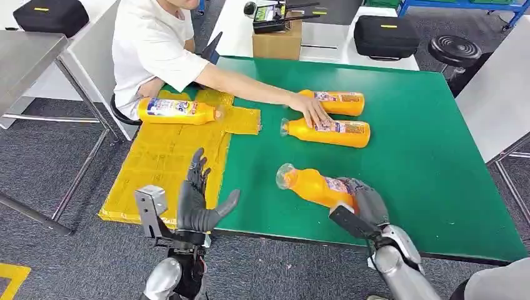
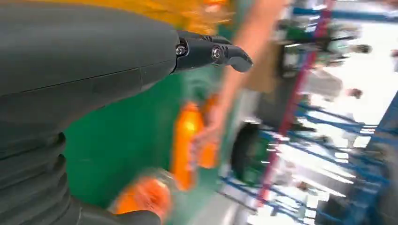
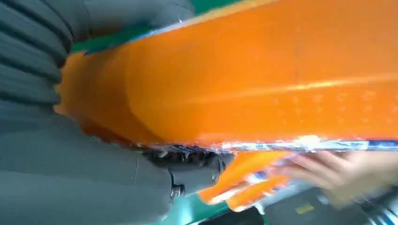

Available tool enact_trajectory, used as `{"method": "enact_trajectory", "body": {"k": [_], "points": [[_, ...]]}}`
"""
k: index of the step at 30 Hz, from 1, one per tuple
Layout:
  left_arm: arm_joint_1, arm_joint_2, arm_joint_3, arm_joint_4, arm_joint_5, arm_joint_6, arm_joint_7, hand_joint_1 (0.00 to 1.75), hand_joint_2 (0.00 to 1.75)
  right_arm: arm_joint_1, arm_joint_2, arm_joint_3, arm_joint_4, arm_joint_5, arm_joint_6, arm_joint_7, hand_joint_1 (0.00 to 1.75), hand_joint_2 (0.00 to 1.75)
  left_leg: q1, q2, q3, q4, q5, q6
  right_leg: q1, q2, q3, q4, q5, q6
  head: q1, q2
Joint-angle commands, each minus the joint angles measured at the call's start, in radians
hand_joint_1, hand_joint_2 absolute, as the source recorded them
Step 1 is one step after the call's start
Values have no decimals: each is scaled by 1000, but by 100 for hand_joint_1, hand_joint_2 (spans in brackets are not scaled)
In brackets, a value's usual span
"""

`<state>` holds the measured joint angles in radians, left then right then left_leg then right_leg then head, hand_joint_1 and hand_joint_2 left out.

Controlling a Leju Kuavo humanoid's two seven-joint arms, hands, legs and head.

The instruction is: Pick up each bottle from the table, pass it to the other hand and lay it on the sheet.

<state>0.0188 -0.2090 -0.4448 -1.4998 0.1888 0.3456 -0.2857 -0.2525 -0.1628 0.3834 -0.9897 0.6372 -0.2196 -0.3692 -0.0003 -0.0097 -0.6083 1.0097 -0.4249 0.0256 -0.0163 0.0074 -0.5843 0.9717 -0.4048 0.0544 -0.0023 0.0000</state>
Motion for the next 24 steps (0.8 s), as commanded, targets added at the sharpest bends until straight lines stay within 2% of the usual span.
{"method": "enact_trajectory", "body": {"k": [1,4,9,10,11,13,20,22,24], "points": [[-54,110,-187,298,-76,-131,-23,0,175,154,104,-98,-385,-129,-105,-102,175,175,0,0,0,-2,0,-2,0,-1,0,0,-2,-3,0,0],[-53,140,-242,278,-140,-187,-21,0,175,145,129,-98,-430,-167,-111,-132,175,175,0,3,-6,-1,-1,-1,0,2,-7,1,-1,-2,0,0],[-50,134,-234,271,-157,-197,-15,0,175,135,134,-86,-428,-169,-109,-132,175,175,0,1,-7,-1,0,-2,0,0,-7,1,-1,-2,1,0],[-53,135,-238,262,-178,-201,-34,0,175,125,131,-69,-421,-172,-89,-140,175,175,0,1,-8,-1,0,-1,0,0,-8,1,-1,-2,0,0],[-53,131,-241,241,-255,-160,-114,0,175,99,111,-29,-396,-174,-19,-134,175,175,0,2,-5,-1,-1,-2,0,0,-6,0,-2,-3,1,0],[-44,119,-231,204,-306,-158,-127,0,175,78,133,-22,-370,-243,59,-156,175,175,0,3,-6,-1,-1,-2,0,1,-7,1,-1,-3,1,0],[-43,115,-224,184,-311,-160,-126,0,175,62,144,0,-350,-232,67,-152,175,175,0,2,-8,-1,0,-1,0,1,-9,1,-1,-2,0,0],[-34,96,-193,180,-270,-158,-130,0,175,65,152,11,-348,-232,70,-152,175,175,1,2,-7,0,-1,-2,0,1,-7,1,-1,-2,0,0],[-30,70,-150,158,-192,-144,-142,0,175,61,154,75,-322,-219,120,-140,175,175,1,3,-9,0,0,-1,0,2,-9,1,0,-1,1,0]]}}
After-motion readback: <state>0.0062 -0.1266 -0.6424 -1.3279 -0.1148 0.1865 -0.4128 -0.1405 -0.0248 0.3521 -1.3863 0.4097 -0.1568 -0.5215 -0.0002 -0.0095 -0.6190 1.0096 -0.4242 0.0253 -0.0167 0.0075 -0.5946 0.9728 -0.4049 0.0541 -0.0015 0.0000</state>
